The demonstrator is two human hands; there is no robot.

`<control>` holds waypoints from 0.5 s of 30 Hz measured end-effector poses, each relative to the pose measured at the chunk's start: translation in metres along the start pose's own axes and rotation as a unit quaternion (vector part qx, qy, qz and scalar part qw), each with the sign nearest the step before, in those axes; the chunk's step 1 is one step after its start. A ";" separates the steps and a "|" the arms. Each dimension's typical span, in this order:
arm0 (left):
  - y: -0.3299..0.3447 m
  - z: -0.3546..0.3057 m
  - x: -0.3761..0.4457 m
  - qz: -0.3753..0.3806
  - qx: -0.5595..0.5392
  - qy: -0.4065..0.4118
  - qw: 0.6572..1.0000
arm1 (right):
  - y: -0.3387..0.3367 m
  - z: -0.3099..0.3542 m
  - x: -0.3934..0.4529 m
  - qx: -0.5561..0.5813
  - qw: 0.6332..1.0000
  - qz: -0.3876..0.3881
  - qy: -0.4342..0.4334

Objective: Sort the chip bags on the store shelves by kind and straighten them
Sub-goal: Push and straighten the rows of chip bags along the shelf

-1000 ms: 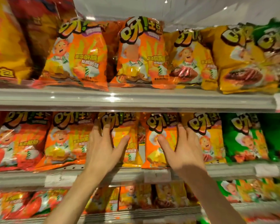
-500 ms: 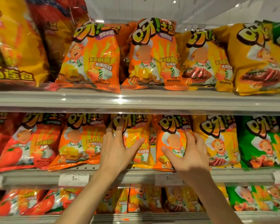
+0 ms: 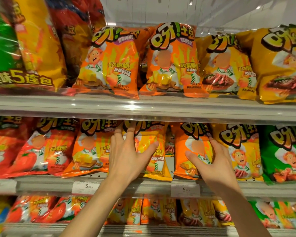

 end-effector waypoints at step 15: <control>-0.052 0.053 -0.035 -0.055 0.027 0.020 0.998 | 0.048 0.028 -0.026 -0.002 0.989 -0.088 -0.121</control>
Point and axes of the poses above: each hand's wrist, its own x-axis towards the middle knuckle, its own y-axis out of the palm, z = x × y, the point moved 2 cm from there along x, towards the middle knuckle, and after that the axes turned 8 degrees about z, right-handed, at the moved point
